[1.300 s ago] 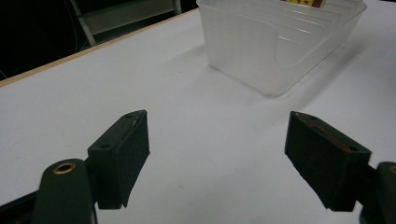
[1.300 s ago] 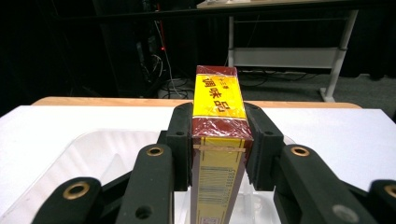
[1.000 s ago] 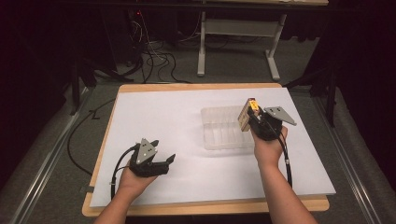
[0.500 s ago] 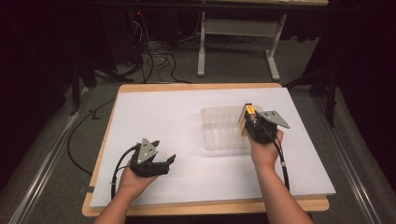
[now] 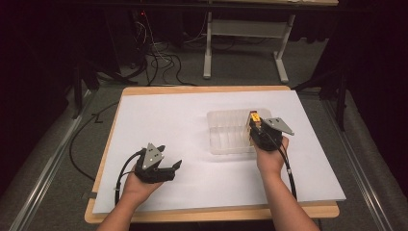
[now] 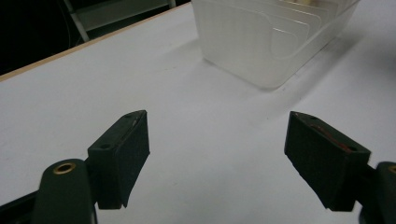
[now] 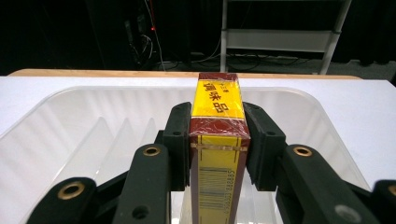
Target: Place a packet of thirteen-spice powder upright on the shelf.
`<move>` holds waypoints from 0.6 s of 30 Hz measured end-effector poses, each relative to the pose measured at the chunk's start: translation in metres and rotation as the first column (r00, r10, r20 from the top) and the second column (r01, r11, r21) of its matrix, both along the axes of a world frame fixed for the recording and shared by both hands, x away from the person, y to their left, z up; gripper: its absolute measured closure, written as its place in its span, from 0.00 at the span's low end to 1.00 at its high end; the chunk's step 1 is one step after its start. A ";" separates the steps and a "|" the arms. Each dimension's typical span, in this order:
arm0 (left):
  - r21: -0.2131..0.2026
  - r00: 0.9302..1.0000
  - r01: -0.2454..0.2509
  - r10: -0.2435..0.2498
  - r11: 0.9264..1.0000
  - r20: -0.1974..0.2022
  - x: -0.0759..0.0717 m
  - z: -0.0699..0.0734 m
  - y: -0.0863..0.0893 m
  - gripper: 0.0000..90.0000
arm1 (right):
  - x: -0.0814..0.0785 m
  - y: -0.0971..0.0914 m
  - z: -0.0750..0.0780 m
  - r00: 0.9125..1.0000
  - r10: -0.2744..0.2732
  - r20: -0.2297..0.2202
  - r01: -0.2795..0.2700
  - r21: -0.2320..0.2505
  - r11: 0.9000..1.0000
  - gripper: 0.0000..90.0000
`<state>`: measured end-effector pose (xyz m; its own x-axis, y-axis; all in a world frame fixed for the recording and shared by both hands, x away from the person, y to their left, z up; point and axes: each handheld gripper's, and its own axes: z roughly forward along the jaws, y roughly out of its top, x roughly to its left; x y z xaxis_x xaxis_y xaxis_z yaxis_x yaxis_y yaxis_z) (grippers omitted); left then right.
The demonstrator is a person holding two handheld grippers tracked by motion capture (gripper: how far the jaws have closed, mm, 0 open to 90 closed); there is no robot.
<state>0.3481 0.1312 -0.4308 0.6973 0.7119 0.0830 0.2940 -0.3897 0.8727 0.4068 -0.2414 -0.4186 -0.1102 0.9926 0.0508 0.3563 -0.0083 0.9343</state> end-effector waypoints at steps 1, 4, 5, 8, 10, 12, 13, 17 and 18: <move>0.001 1.000 0.000 0.000 1.000 0.001 0.000 0.000 0.000 0.25 | 0.000 0.000 -0.001 1.000 -0.001 -0.002 0.001 0.000 1.000 0.73; 0.002 1.000 0.002 -0.002 1.000 0.001 0.000 0.000 0.000 0.25 | 0.001 0.001 -0.002 1.000 -0.001 -0.003 0.001 0.001 1.000 0.73; 0.002 1.000 0.002 -0.002 1.000 0.001 0.000 0.000 0.000 0.25 | 0.002 0.001 -0.002 1.000 -0.002 -0.005 0.002 -0.002 1.000 0.73; 0.003 1.000 0.004 -0.004 1.000 0.000 0.000 0.000 0.000 0.25 | 0.002 0.002 -0.003 1.000 0.000 0.000 0.000 -0.005 1.000 0.73; 0.004 1.000 0.004 -0.004 1.000 0.001 0.000 0.000 -0.001 0.25 | 0.002 0.002 -0.004 1.000 0.004 0.002 -0.004 -0.010 1.000 0.73; 0.004 1.000 0.004 -0.004 1.000 0.001 0.000 0.000 -0.001 0.25 | 0.002 0.002 -0.004 1.000 0.006 -0.001 -0.006 -0.008 1.000 0.72; 0.004 1.000 0.005 -0.005 1.000 0.001 0.000 0.000 -0.001 0.25 | 0.002 0.002 -0.004 1.000 0.008 -0.003 -0.008 -0.007 1.000 0.71; 0.004 1.000 0.005 -0.005 1.000 0.000 0.000 0.000 -0.001 0.25 | 0.003 0.002 -0.006 1.000 0.010 -0.016 -0.010 -0.004 1.000 0.70; 0.004 1.000 0.005 -0.005 1.000 0.000 0.000 0.000 -0.001 0.25 | 0.003 0.002 -0.006 1.000 0.011 -0.016 -0.011 -0.007 1.000 0.69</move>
<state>0.3480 0.1306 -0.4311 0.7009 0.7081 0.0852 0.2924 -0.3943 0.8712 0.4094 -0.2397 -0.4251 -0.1206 0.9917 0.0453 0.3715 0.0028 0.9284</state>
